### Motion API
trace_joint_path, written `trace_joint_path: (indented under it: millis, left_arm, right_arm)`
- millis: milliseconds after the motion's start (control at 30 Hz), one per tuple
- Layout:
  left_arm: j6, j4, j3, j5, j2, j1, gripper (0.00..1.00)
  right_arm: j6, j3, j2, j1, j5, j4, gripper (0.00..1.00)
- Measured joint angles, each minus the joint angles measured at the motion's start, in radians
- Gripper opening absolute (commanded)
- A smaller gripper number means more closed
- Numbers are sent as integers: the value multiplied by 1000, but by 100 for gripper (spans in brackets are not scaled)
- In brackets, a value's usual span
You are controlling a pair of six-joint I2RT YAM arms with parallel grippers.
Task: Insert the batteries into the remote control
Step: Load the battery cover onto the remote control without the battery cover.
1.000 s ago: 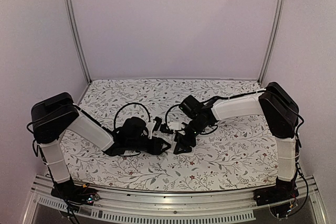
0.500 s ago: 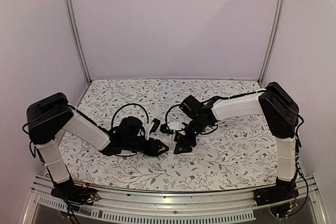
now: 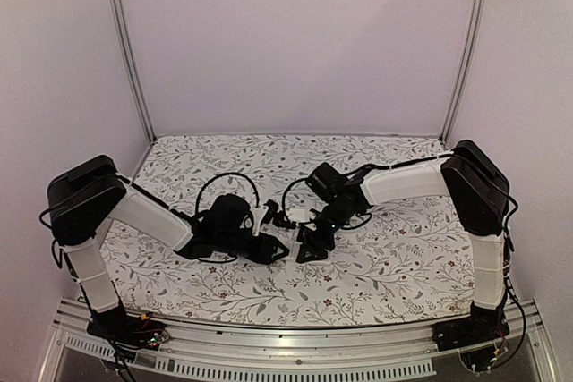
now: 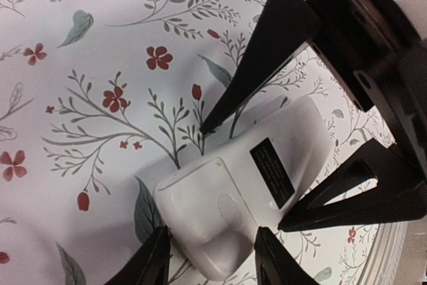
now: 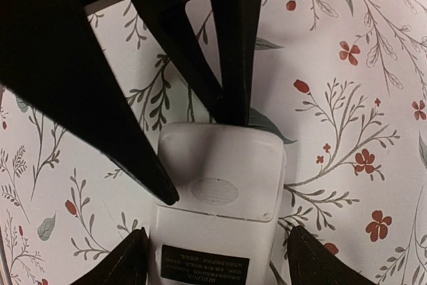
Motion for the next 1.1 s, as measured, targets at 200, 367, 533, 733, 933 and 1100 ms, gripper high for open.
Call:
trace_joint_path:
  millis: [200, 367, 533, 733, 933, 1100]
  left_arm:
    - [6, -37, 37, -37, 17, -11, 39]
    - [9, -50, 46, -80, 22, -25, 38]
    - [3, -54, 48, -120, 26, -40, 37]
    - [-13, -44, 45, -139, 28, -47, 32]
    - [-42, -24, 46, -137, 36, -48, 24]
    - [-54, -17, 47, -137, 45, -51, 21]
  right_arm:
    - [-2, 0, 0, 0, 0, 0, 71]
    - [-6, 0, 0, 0, -5, -3, 72]
    - [-18, -1, 0, 0, -10, -7, 72]
    - [-17, -2, 0, 0, -9, -6, 71]
    - [8, -2, 0, 0, -8, -6, 65]
    - [38, -2, -1, 0, -5, -6, 61]
